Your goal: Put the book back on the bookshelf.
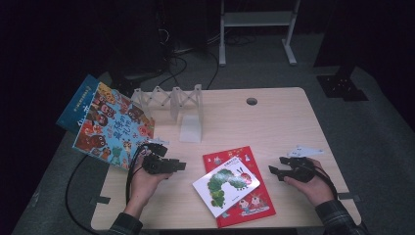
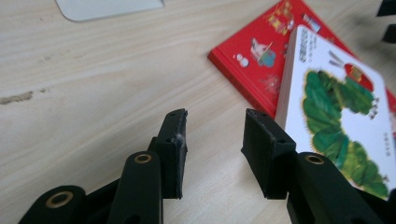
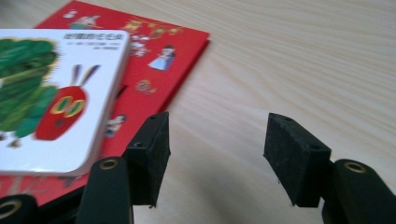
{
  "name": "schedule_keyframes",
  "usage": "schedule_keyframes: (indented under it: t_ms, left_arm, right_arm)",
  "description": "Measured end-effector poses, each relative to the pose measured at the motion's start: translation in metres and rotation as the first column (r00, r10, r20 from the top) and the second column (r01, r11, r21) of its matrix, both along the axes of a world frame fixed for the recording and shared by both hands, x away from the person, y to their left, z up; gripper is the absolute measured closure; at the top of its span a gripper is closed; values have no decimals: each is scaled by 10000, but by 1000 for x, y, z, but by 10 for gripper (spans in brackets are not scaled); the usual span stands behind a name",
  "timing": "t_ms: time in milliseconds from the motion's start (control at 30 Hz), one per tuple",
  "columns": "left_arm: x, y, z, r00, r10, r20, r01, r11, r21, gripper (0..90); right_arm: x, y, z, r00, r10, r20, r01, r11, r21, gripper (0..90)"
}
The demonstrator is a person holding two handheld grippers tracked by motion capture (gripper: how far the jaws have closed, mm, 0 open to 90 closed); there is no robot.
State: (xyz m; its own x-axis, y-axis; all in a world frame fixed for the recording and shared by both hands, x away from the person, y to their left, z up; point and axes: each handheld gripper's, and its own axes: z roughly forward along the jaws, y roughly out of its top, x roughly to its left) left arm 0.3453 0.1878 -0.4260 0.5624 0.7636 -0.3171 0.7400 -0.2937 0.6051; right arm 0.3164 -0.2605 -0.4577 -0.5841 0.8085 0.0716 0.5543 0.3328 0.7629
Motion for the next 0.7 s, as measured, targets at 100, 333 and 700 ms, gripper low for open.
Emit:
schedule_keyframes:
  t_ms: [100,333,700]
  left_arm:
    - [0,-3,-5,9993,-346,-103,345,9994,-62,594]
    - [-1,-14,-11,9962,-853,-195,853,9964,-27,597]
    - [-1,-31,-27,9893,-1128,-923,1133,9936,1,634]
  right_arm:
    - [-7,4,1,9995,304,-50,-303,9995,121,395]
    - [-22,16,0,9944,1030,-224,-1028,9947,90,392]
    - [-28,36,-6,9852,1664,-421,-1672,9858,-160,384]
